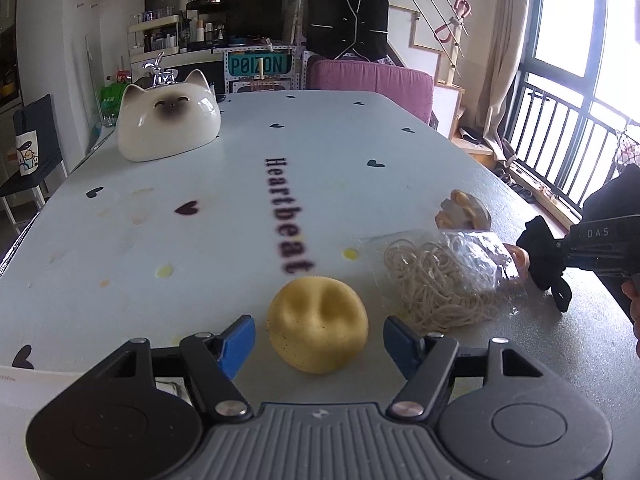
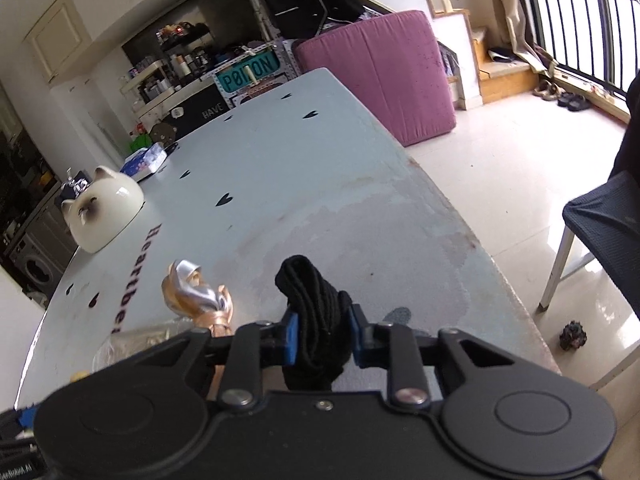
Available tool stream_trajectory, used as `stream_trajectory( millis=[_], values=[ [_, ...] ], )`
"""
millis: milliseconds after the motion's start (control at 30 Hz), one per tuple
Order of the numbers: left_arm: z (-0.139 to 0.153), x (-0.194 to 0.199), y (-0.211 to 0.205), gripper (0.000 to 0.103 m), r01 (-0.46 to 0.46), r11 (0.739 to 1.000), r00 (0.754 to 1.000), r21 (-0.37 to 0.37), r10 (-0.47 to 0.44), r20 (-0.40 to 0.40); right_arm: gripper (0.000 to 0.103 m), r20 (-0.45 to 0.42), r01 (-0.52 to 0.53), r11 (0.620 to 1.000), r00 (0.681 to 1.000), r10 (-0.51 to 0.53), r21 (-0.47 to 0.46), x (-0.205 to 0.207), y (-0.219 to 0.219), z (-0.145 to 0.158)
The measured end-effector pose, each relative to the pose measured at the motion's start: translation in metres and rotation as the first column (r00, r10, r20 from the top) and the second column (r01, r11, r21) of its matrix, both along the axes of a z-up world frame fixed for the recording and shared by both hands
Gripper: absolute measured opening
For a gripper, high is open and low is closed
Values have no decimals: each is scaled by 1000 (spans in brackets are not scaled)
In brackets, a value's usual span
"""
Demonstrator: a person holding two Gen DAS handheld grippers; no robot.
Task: Organize soft objects
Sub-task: 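Close the left gripper on the yellow sponge while the right gripper grasps the black fabric, then carry the sponge and black fabric into the white box and open both grippers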
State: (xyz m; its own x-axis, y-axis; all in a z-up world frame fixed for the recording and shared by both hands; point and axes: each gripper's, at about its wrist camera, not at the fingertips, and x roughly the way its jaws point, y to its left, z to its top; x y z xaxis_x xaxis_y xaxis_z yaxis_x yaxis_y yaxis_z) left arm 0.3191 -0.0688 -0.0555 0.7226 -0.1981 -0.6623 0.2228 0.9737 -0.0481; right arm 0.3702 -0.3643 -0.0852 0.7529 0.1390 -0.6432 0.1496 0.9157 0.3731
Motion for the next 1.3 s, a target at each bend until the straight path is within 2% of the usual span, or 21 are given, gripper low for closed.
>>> stream_trajectory(
  millis=[67, 200, 467, 700, 1000, 1133, 1233, 1300],
  values=[
    [-1, 0, -1, 70, 8, 1000, 1000, 5, -8, -2, 24, 4, -10, 1000, 1000, 10, -10, -4, 2, 1],
    [-1, 0, -4, 56, 6, 1000, 1000, 26, -5, -4, 24, 5, -28, 999, 1000, 28, -15, -11, 7, 2],
    [-2, -3, -9, 42, 14, 997, 1000, 70, -15, 6, 24, 8, -49, 999, 999, 49, -18, -24, 11, 6],
    [1, -7, -10, 31, 24, 998, 999, 65, -25, 20, 24, 27, -60, 998, 998, 61, -24, -35, 12, 15],
    [15, -23, -13, 28, 59, 998, 998, 37, -60, 25, 24, 55, -90, 996, 994, 91, -26, -57, 20, 29],
    [17, -31, -13, 28, 79, 996, 997, 27, -79, -4, 24, 61, -111, 994, 992, 112, -24, -70, 24, 33],
    [13, -37, -16, 34, 113, 992, 993, 49, -110, -52, 24, 67, -123, 992, 990, 124, -19, -78, 27, 34],
    [10, -38, -17, 46, 118, 991, 992, 59, -115, -50, 24, 71, -128, 992, 989, 129, -14, -82, 27, 35]
  ],
)
